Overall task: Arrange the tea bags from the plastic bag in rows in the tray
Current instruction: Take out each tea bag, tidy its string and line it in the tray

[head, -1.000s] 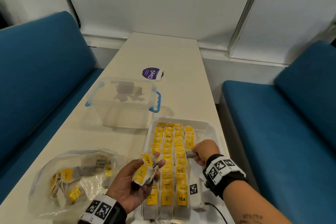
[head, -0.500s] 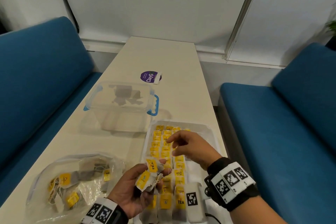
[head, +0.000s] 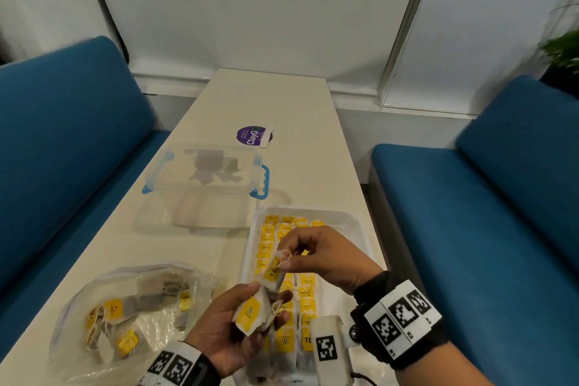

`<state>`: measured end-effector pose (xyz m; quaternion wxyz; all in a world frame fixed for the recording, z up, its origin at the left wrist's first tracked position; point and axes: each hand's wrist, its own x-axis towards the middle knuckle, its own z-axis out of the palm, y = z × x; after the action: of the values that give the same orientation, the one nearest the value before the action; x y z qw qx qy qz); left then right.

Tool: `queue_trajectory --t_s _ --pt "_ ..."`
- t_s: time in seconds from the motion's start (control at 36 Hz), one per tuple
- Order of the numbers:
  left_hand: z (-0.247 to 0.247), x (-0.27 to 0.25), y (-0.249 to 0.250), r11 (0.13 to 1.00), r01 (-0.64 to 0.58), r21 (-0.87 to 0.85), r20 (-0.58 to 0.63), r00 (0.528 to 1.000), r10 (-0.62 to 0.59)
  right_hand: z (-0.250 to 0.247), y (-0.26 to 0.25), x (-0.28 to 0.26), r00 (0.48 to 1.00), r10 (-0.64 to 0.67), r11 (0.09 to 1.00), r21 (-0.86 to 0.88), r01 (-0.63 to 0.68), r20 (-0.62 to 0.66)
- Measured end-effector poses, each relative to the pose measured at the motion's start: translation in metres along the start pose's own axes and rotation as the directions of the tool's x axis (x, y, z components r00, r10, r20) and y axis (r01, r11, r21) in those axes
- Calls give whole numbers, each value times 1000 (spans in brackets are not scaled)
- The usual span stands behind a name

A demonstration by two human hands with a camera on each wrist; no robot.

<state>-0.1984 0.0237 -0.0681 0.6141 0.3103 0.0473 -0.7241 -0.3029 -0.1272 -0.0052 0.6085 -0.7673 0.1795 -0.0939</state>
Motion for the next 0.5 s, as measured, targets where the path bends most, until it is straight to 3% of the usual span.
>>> queue_trajectory --t_s 0.19,0.31,0.5 --pt "13 0 0 932 -231 280 -152 948 281 4 4 -2 975 83 990 126 -58 -207" --pt "11 5 1 857 -219 466 -168 929 329 7 10 -3 947 151 985 119 -122 -282" --pt "19 9 3 785 -217 581 -138 924 358 21 14 -4 939 241 964 176 -201 -246"
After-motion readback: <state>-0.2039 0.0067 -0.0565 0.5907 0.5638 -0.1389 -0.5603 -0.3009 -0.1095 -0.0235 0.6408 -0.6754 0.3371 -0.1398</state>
